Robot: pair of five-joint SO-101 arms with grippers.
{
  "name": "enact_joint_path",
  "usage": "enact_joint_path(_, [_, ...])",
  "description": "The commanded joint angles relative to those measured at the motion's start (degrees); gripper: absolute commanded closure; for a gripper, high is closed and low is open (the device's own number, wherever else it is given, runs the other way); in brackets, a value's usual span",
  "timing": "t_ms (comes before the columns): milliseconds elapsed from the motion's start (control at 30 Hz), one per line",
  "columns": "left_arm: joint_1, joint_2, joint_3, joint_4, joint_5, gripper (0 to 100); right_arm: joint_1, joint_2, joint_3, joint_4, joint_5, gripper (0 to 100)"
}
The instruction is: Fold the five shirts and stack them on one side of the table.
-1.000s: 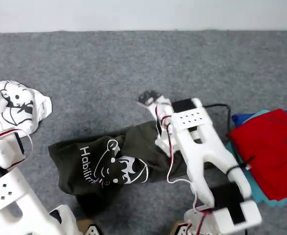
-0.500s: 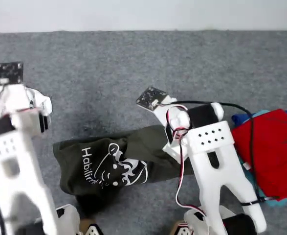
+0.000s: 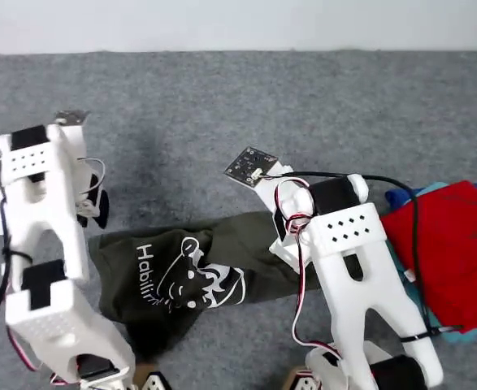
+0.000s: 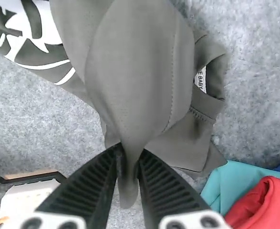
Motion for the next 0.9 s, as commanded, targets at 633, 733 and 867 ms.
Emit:
enact_joint_path(633, [1.58, 11.43, -2.33, -7.38, -7.56, 88, -0.22, -2.07, 4.84, -4.35, 0.35, 98.8])
enact_joint_path(733, [1.85, 14.59, -2.33, -8.79, -7.47, 89, -0.22, -2.07, 4.84, -4.35, 0.35, 98.8])
enact_joint_path(867, [1.93, 19.16, -2.33, -9.23, -7.47, 91, -0.22, -2.07, 4.92, -4.35, 0.35, 98.8])
